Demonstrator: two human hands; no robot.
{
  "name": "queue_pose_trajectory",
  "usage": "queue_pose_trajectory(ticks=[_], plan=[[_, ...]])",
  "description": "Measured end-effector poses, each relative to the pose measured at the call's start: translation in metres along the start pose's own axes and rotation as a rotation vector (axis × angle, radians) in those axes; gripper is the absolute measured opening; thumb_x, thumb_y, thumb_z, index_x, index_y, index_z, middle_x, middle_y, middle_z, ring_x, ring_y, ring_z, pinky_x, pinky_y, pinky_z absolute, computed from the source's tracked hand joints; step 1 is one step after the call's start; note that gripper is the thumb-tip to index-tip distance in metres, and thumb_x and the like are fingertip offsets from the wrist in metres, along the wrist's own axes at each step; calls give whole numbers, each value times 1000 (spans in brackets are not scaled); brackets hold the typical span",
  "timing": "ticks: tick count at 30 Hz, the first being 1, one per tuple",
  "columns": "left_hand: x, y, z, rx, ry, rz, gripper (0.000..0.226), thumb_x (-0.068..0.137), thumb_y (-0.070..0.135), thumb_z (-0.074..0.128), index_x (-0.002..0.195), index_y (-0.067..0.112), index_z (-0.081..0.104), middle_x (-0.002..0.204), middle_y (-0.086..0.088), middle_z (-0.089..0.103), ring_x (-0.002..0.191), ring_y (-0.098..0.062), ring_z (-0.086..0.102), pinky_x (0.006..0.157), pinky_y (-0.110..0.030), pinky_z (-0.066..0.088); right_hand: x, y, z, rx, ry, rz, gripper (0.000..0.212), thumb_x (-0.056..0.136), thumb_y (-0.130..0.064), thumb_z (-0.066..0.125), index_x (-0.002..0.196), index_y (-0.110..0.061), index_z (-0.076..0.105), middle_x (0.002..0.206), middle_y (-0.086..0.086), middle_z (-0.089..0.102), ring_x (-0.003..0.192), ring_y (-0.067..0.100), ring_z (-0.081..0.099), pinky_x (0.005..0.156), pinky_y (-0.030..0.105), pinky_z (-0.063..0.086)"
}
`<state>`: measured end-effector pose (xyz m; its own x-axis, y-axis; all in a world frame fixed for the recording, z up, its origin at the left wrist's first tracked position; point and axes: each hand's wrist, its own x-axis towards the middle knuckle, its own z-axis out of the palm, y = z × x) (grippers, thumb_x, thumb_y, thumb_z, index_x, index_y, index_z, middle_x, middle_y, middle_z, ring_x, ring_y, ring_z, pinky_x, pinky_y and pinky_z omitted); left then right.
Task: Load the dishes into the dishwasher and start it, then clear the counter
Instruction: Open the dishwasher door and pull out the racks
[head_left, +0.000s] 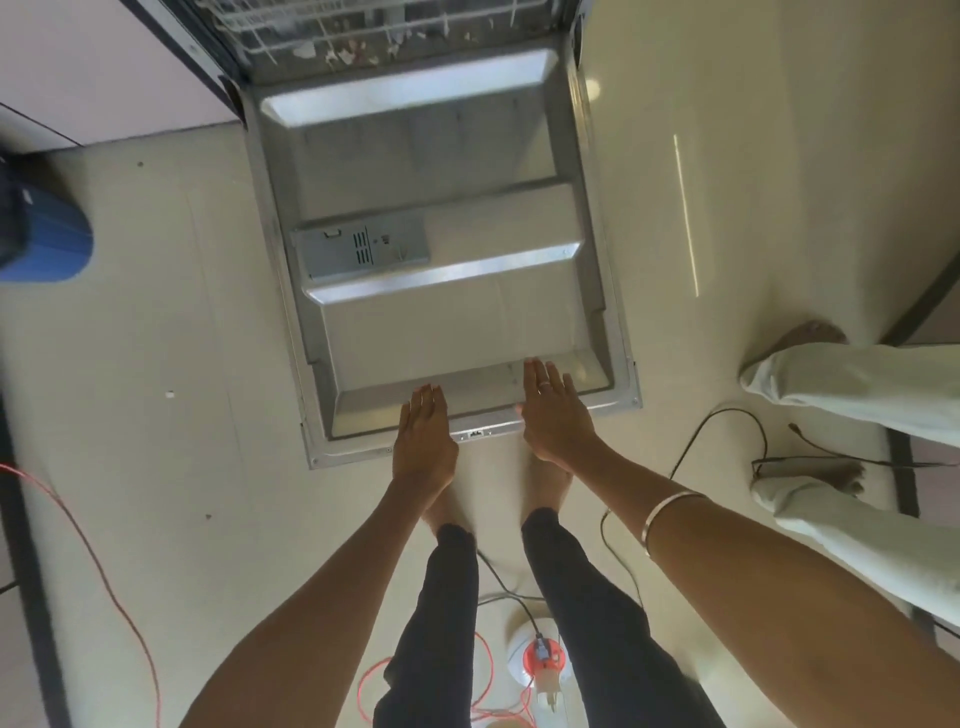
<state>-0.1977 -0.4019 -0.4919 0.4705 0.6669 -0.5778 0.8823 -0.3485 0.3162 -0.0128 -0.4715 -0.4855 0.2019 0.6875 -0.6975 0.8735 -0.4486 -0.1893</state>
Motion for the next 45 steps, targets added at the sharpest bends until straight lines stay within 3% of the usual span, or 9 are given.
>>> queue_pose_trajectory(ticks=[7, 13, 18, 24, 30, 33, 38, 43, 45], plan=[[49, 10, -81, -38, 294, 76, 69, 94, -6, 34, 156, 4, 6, 164, -11, 6, 152, -22, 1, 123, -32, -1, 31, -13, -86, 6, 194, 17, 66, 107, -31, 25, 154, 0, -9, 163, 16, -10, 152, 30, -8, 124, 42, -1], [88, 18, -147, 12, 448, 200, 81, 83, -13, 48, 155, 3, 15, 162, -13, 14, 151, -25, 11, 123, -36, 11, 62, -32, -162, 13, 419, -56, 64, 107, -29, 28, 155, -1, -4, 164, 16, -5, 152, 31, -7, 118, 37, -9], [123, 26, -212, 71, 555, 232, 86, 83, -9, 48, 155, 5, 2, 163, -13, 4, 151, -25, 1, 123, -36, 2, 87, -44, -220, 20, 545, -117, 66, 106, -23, 32, 155, -3, -7, 163, 11, -10, 152, 26, -10, 120, 35, -9], [157, 41, -282, 104, 737, 218, 88, 70, -13, 53, 152, -4, 22, 160, -19, 20, 150, -32, 16, 120, -46, 25, 110, -61, -286, 30, 714, -154, 65, 106, -20, 33, 155, -1, -7, 163, 14, -11, 151, 27, -13, 120, 33, -10], [180, 51, -335, 194, 847, 202, 84, 72, -8, 55, 151, -3, 28, 159, -20, 23, 150, -32, 18, 120, -44, 18, 135, -78, -344, -9, 901, -221, 71, 99, -16, 54, 154, 0, 12, 162, 16, 12, 150, 29, 8, 120, 38, 8], [192, 53, -361, 285, 862, 181, 82, 78, 0, 54, 153, -3, 20, 161, -21, 16, 151, -33, 13, 121, -46, 16, 144, -81, -375, -44, 931, -270, 70, 102, -16, 46, 155, -3, 3, 163, 13, 1, 150, 26, -5, 123, 40, 9], [217, 64, -414, 365, 880, 152, 83, 90, 13, 48, 154, -2, -4, 162, -22, -7, 151, -33, -7, 123, -47, 7, 153, -88, -429, -100, 950, -269, 71, 105, -18, 36, 154, -3, -13, 161, 14, -18, 149, 27, -18, 123, 40, -1], [240, 85, -448, 247, 789, 152, 80, 99, 16, 39, 152, 4, -20, 160, -17, -23, 148, -31, -21, 123, -46, 0, 169, -100, -469, -76, 971, -238, 85, 97, -11, 51, 155, -6, -11, 163, 14, -12, 150, 28, -15, 121, 40, -7], [243, 91, -451, 280, 749, 119, 80, 100, 22, 42, 154, 4, -14, 162, -19, -13, 150, -34, -14, 123, -47, 1, 174, -104, -471, -116, 935, -229, 90, 96, -14, 57, 155, -7, -10, 164, 13, -8, 151, 28, -11, 121, 40, -8]])
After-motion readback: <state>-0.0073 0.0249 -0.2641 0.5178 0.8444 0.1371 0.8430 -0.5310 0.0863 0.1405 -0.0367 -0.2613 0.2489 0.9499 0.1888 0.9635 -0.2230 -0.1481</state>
